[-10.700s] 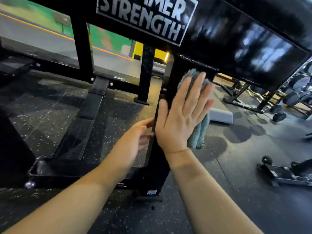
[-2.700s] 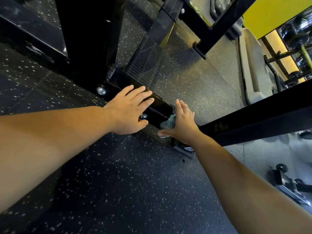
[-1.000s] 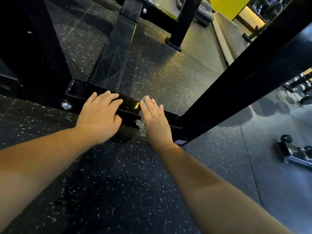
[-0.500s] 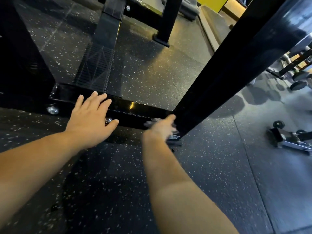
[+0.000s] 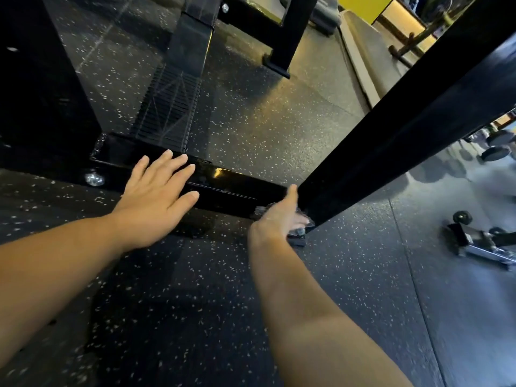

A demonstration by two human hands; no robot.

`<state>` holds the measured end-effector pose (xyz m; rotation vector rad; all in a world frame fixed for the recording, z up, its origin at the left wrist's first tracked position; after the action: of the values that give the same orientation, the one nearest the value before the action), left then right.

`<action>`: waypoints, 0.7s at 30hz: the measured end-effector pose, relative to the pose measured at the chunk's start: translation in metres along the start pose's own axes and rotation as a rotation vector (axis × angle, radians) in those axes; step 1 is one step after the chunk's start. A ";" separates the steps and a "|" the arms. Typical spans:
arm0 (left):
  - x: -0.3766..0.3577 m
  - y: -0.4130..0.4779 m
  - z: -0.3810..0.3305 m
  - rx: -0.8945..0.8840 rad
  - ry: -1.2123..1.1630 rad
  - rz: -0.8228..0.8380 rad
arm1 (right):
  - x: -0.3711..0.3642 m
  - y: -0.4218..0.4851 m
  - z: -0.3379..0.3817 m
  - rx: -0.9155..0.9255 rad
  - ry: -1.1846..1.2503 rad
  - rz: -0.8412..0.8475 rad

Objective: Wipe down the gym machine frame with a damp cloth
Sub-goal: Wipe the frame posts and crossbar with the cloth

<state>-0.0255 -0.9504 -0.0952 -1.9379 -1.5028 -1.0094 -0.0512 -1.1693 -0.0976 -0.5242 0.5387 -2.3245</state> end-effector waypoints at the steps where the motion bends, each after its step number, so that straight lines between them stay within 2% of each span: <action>1: -0.001 0.001 0.003 0.007 -0.052 0.003 | -0.021 -0.012 -0.009 -0.041 -0.003 0.113; 3: 0.003 0.002 0.004 0.036 -0.204 0.012 | -0.050 -0.044 -0.021 -0.025 -0.034 0.260; 4: 0.004 0.002 0.003 0.059 -0.303 0.031 | -0.055 -0.051 -0.020 0.062 -0.090 0.290; 6: 0.013 0.000 0.006 0.142 -0.532 0.044 | -0.065 -0.058 -0.021 0.131 -0.170 0.299; 8: 0.029 -0.005 0.012 0.175 -0.673 -0.048 | -0.065 -0.062 -0.009 0.273 -0.300 0.270; 11: 0.053 -0.021 0.018 0.132 -0.600 -0.194 | -0.052 -0.066 0.020 0.631 -0.478 0.264; 13: 0.060 -0.031 0.022 0.130 -0.501 -0.241 | -0.050 -0.056 0.034 0.830 -0.710 0.260; 15: 0.069 -0.040 0.024 0.103 -0.389 -0.292 | -0.057 -0.035 0.033 0.888 -1.017 0.280; 16: 0.074 -0.044 0.026 0.093 -0.352 -0.321 | -0.060 -0.028 0.028 0.855 -1.125 0.291; 18: 0.085 -0.053 0.034 0.091 -0.312 -0.383 | -0.075 -0.035 0.018 0.876 -1.222 0.297; 21: 0.103 -0.071 0.048 0.108 -0.245 -0.521 | -0.130 -0.092 -0.002 1.112 -1.318 0.334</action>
<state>-0.0686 -0.8324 -0.0474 -1.6741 -2.2274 -0.8856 -0.0116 -1.0153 -0.0805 -1.0530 -1.1075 -1.1868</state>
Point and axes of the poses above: each hand's wrist, its own y-axis towards the middle knuckle, its own x-axis out of the back of the hand, z = x × y, the point moved 10 cm from there along y, towards the middle knuckle, and after that the axes turned 4 degrees about -x, right-handed, at the moved point
